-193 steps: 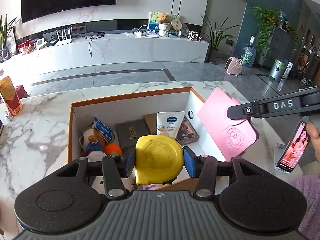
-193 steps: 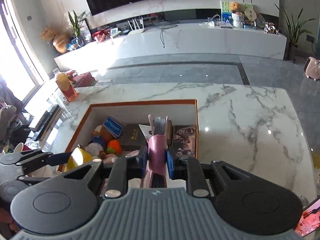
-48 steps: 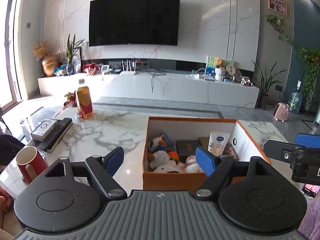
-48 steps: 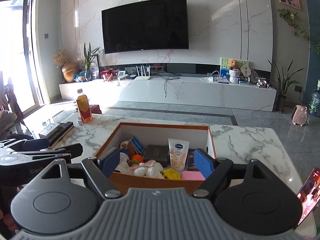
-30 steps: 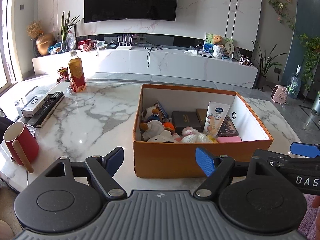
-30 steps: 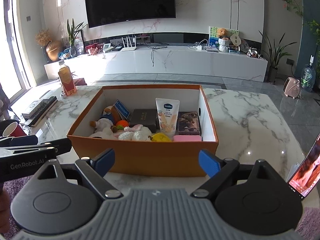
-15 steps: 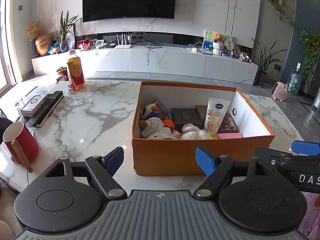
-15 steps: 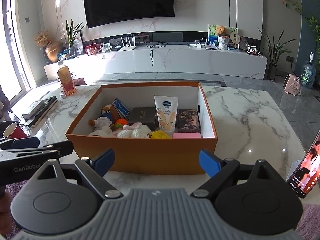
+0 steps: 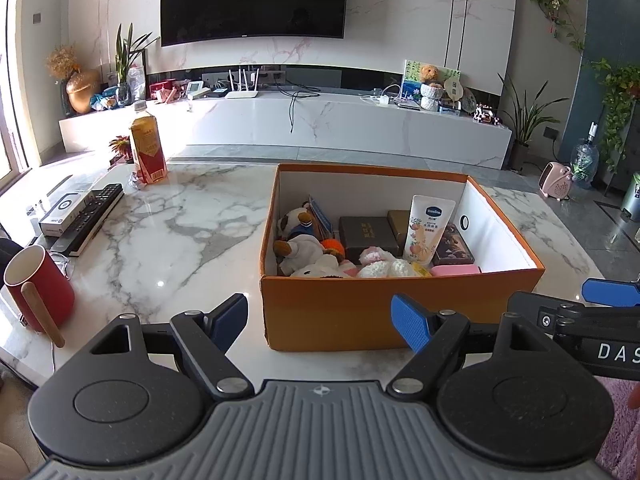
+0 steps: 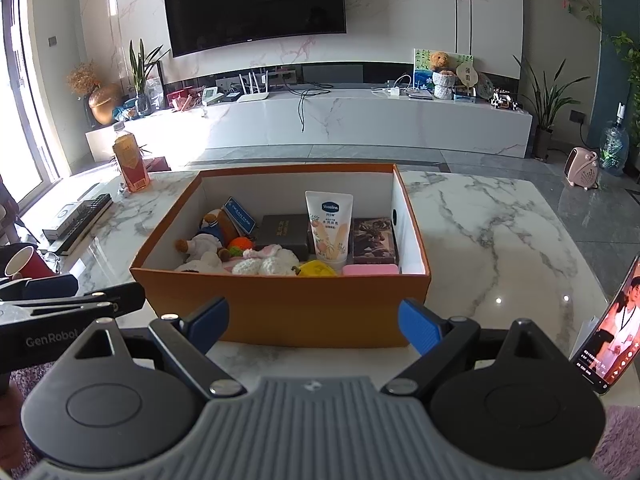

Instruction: Organize objects

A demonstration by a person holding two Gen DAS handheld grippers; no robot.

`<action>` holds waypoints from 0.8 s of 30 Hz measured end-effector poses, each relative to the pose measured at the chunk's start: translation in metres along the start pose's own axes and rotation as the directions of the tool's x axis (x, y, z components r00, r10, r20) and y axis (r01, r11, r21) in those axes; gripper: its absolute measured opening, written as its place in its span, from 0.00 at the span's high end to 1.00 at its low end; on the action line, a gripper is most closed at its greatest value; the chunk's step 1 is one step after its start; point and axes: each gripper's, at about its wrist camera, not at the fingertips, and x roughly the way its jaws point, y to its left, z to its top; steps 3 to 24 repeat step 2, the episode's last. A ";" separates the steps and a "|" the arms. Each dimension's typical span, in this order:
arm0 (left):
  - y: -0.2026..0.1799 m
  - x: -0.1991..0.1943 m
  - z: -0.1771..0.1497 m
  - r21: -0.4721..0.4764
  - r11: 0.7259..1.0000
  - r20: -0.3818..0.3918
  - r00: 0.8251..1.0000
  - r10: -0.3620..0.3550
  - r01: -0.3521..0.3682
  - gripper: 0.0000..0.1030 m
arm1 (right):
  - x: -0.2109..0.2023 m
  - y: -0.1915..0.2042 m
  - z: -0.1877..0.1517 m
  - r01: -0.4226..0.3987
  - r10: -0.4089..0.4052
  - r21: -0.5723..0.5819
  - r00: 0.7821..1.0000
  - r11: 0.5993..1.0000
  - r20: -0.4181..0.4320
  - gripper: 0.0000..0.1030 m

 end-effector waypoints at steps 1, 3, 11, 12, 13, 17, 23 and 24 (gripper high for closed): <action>0.000 0.000 0.000 0.000 1.000 0.000 1.000 0.002 -0.002 0.09 | 0.000 0.000 0.000 0.000 0.000 -0.001 1.000 1.000 0.000 0.10; 0.000 0.000 0.000 0.000 1.000 0.000 1.000 0.003 -0.003 0.09 | 0.000 0.000 0.000 -0.001 0.001 -0.002 1.000 1.000 0.000 0.10; 0.000 0.000 0.000 0.000 1.000 0.000 1.000 0.003 -0.003 0.09 | 0.000 0.000 0.000 -0.001 0.001 -0.002 1.000 1.000 0.000 0.10; 0.000 0.000 0.000 0.000 1.000 0.000 1.000 0.003 -0.003 0.09 | 0.000 0.000 0.000 -0.001 0.001 -0.002 1.000 1.000 0.000 0.10; 0.000 0.000 0.000 0.000 1.000 0.000 1.000 0.003 -0.003 0.09 | 0.000 0.000 0.000 -0.001 0.001 -0.002 1.000 1.000 0.000 0.10; 0.000 0.000 0.000 0.000 1.000 0.000 1.000 0.003 -0.003 0.09 | 0.000 0.000 0.000 -0.001 0.001 -0.002 1.000 1.000 0.000 0.10; 0.000 0.000 0.000 0.000 1.000 0.000 1.000 0.003 -0.003 0.09 | 0.000 0.000 0.000 -0.001 0.001 -0.002 1.000 1.000 0.000 0.10; 0.000 0.000 0.000 0.000 1.000 0.000 1.000 0.003 -0.003 0.09 | 0.000 0.000 0.000 -0.001 0.001 -0.002 1.000 1.000 0.000 0.10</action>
